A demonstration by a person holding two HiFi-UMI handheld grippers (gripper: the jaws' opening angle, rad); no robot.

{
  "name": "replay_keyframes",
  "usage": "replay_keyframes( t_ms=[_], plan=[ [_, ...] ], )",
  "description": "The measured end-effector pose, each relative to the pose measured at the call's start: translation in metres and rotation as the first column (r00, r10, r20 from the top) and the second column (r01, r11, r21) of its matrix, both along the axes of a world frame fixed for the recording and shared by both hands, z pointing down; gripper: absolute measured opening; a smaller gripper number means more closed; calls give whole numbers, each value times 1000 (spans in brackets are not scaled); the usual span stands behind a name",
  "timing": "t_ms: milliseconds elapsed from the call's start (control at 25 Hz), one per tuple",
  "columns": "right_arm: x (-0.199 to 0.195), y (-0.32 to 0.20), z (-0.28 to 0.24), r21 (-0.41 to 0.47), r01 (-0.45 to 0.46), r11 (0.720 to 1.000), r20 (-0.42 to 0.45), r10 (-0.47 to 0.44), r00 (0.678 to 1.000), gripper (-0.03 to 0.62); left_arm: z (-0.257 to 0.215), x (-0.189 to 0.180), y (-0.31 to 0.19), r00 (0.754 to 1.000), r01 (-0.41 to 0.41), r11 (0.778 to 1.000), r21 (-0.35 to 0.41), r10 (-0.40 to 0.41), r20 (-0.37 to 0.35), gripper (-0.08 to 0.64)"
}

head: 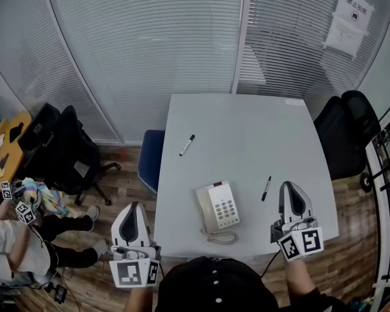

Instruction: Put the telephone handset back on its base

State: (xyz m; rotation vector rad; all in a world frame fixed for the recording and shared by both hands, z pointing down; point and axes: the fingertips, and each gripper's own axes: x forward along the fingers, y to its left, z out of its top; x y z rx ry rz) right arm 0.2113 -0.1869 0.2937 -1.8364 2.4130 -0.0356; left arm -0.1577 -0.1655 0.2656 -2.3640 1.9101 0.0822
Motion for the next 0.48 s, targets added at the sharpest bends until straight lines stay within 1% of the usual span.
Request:
replay_keyframes(
  t_ms=[480],
  plan=[
    [-13,-1,-1,4,18,1000,-25,-18,1000,31,1,-5,3,1000,6,1000,-3,-6,0,17]
  ],
)
